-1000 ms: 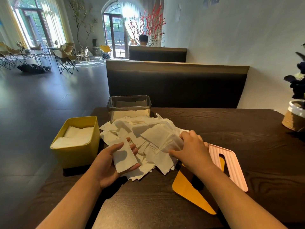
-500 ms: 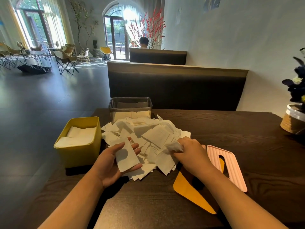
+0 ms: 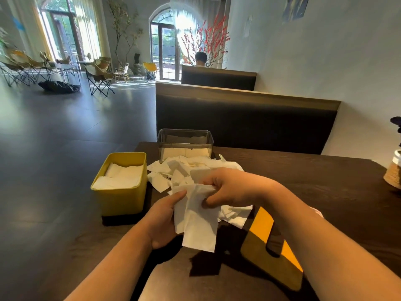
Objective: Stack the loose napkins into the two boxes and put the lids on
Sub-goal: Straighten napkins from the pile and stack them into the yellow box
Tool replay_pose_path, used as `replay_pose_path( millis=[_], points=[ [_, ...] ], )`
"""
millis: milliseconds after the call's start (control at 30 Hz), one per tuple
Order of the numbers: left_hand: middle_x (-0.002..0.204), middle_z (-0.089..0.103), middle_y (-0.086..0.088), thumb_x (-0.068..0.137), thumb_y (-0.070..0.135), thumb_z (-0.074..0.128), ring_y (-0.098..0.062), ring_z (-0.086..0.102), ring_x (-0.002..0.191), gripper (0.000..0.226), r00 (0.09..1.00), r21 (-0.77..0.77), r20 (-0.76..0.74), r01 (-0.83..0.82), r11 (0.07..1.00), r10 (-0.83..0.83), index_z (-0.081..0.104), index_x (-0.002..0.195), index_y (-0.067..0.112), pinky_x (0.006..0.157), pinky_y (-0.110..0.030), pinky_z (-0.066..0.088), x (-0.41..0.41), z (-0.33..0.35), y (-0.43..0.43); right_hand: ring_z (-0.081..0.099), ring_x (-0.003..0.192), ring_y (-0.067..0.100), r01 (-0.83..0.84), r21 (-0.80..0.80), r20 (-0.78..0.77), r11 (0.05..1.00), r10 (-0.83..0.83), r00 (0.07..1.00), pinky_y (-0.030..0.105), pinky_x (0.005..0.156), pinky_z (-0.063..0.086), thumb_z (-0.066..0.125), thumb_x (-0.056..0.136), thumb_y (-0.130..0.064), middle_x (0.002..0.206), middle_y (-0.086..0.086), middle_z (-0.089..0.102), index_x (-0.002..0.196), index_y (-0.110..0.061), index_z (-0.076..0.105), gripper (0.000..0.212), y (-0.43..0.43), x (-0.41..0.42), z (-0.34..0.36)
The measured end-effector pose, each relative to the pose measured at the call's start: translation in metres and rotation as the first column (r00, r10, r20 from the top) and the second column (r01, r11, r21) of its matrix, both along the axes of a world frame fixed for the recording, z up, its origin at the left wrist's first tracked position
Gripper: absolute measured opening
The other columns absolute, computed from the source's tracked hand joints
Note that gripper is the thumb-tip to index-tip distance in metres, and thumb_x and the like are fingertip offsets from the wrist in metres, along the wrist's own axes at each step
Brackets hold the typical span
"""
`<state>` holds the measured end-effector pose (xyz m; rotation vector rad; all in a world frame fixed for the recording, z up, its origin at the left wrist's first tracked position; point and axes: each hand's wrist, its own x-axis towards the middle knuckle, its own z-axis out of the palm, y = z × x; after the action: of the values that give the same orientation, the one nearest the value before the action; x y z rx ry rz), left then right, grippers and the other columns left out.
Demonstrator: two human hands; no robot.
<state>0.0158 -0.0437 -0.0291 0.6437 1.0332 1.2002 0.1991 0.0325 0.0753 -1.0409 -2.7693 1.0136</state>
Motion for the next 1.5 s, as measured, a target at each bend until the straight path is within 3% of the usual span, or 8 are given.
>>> replay_pose_path(
  millis=[200, 400, 633, 800, 967, 1067, 1233, 1500],
  points=[
    [0.122, 0.075, -0.014, 0.099, 0.072, 0.033, -0.033, 0.073, 0.108, 0.068, 1.000, -0.028, 0.017, 0.024, 0.999, -0.024, 0.082, 0.112, 0.028, 0.096, -0.049, 0.053, 0.002, 0.004, 0.000, 0.067, 0.091, 0.011, -0.015, 0.077, 0.115, 0.997, 0.006, 0.993, 0.021, 0.080, 0.053, 0.076, 0.093, -0.025, 0.101, -0.012, 0.069, 0.115, -0.026, 0.072, 0.023, 0.013, -0.045, -0.009],
    [0.148, 0.059, -0.023, 0.088, 0.090, 0.035, -0.046, 0.058, 0.135, 0.088, 0.939, -0.023, 0.341, 0.065, 0.998, -0.053, 0.048, 0.154, 0.032, 0.112, -0.061, 0.046, -0.010, -0.005, 0.008, 0.057, 0.120, 0.015, 0.166, 0.308, -0.074, 0.937, -0.150, 0.986, 0.039, 0.105, 0.055, 0.082, 0.088, -0.038, 0.142, -0.008, 0.056, 0.136, -0.038, 0.054, 0.055, 0.008, -0.056, -0.028],
    [0.155, 0.052, -0.022, 0.101, 0.069, 0.050, -0.049, 0.048, 0.142, 0.064, 0.892, -0.014, 0.433, 0.155, 0.988, -0.134, 0.052, 0.153, 0.031, 0.122, -0.070, 0.025, -0.012, -0.004, 0.007, 0.051, 0.134, 0.012, 0.132, 0.251, -0.116, 0.959, -0.105, 0.988, 0.036, 0.111, 0.050, 0.076, 0.092, -0.044, 0.155, -0.012, 0.048, 0.144, -0.041, 0.046, 0.060, 0.004, -0.044, -0.047],
    [0.141, 0.062, -0.026, 0.105, 0.031, 0.054, -0.045, 0.065, 0.121, 0.047, 0.919, 0.011, 0.382, 0.098, 0.995, -0.095, 0.054, 0.150, 0.017, 0.103, -0.061, 0.051, -0.012, 0.000, 0.001, 0.053, 0.131, 0.011, 0.182, 0.132, -0.211, 0.974, -0.152, 0.966, 0.030, 0.096, 0.056, 0.068, 0.100, -0.039, 0.153, -0.013, 0.050, 0.145, -0.042, 0.045, 0.050, 0.003, -0.045, -0.048],
    [0.133, 0.069, -0.023, 0.110, 0.029, 0.041, -0.039, 0.072, 0.116, 0.039, 0.950, -0.010, 0.307, -0.056, 0.998, 0.056, 0.057, 0.141, 0.010, 0.089, -0.060, 0.059, -0.027, 0.013, -0.008, 0.062, 0.102, 0.005, 0.333, 0.123, -0.418, 0.935, -0.256, 0.872, 0.019, 0.083, 0.053, 0.058, 0.105, -0.024, 0.121, -0.011, 0.061, 0.128, -0.033, 0.058, 0.025, -0.002, -0.030, -0.053],
    [0.129, 0.073, -0.019, 0.111, 0.031, 0.041, -0.035, 0.073, 0.114, 0.036, 0.971, -0.054, 0.226, -0.064, 0.997, 0.074, 0.057, 0.135, 0.010, 0.074, -0.053, 0.064, -0.044, 0.016, -0.020, 0.061, 0.101, 0.004, 0.280, 0.166, -0.268, 0.946, -0.230, 0.936, 0.021, 0.087, 0.053, 0.058, 0.105, -0.027, 0.115, -0.015, 0.063, 0.124, -0.033, 0.065, 0.021, -0.005, -0.015, -0.066],
    [0.128, 0.073, -0.017, 0.110, 0.031, 0.044, -0.034, 0.072, 0.118, 0.039, 0.995, -0.115, 0.066, -0.068, 0.991, 0.076, 0.055, 0.141, 0.010, 0.101, -0.054, 0.053, -0.066, 0.013, -0.035, 0.060, 0.101, 0.005, 0.153, 0.278, -0.062, 0.948, -0.141, 0.988, 0.032, 0.094, 0.057, 0.067, 0.098, -0.033, 0.117, -0.011, 0.062, 0.123, -0.029, 0.068, 0.026, -0.008, -0.014, -0.087],
    [0.128, 0.073, -0.020, 0.108, 0.029, 0.050, -0.036, 0.073, 0.116, 0.038, 0.999, -0.202, -0.014, -0.050, 0.978, 0.048, 0.055, 0.140, 0.010, 0.101, -0.054, 0.051, -0.093, 0.005, -0.061, 0.051, 0.124, 0.015, -0.091, 0.453, 0.188, 0.887, 0.004, 0.982, 0.037, 0.101, 0.049, 0.062, 0.094, -0.053, 0.137, -0.008, 0.053, 0.142, -0.029, 0.056, 0.054, -0.029, -0.054, -0.089]
  ],
)
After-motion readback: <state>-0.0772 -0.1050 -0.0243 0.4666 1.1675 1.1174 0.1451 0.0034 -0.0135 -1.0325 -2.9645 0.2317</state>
